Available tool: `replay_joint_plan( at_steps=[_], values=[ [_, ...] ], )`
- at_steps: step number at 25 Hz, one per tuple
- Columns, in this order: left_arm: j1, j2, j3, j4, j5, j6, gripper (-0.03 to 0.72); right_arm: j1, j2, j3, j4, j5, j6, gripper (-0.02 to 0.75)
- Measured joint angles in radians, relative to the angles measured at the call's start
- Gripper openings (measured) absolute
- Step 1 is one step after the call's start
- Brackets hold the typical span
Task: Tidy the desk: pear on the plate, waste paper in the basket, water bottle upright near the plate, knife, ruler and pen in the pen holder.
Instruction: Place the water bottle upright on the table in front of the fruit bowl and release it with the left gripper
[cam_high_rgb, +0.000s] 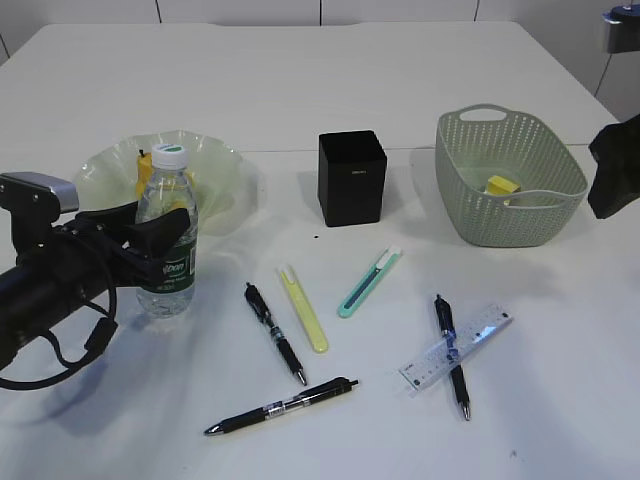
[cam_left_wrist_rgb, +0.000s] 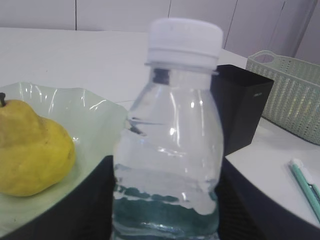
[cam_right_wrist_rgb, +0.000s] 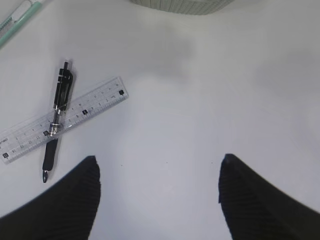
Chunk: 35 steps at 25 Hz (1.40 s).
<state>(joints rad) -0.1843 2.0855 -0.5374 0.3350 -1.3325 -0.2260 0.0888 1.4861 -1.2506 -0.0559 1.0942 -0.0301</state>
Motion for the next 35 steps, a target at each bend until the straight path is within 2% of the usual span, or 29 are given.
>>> replay_joint_plan(
  at_steps=[22, 31, 35],
  values=[
    [0.0, 0.016, -0.001, -0.012, 0.0, 0.002, 0.45, 0.0, 0.0, 0.0, 0.0, -0.002, 0.0, 0.547],
    [0.0, 0.016, -0.001, -0.012, 0.0, 0.002, 0.449, 0.0, 0.0, 0.0, -0.002, -0.002, 0.0, 0.547],
    [0.0, 0.016, -0.001, -0.012, 0.0, 0.002, 0.405, 0.0, 0.0, 0.0, -0.002, -0.002, 0.0, 0.547]
  ],
)
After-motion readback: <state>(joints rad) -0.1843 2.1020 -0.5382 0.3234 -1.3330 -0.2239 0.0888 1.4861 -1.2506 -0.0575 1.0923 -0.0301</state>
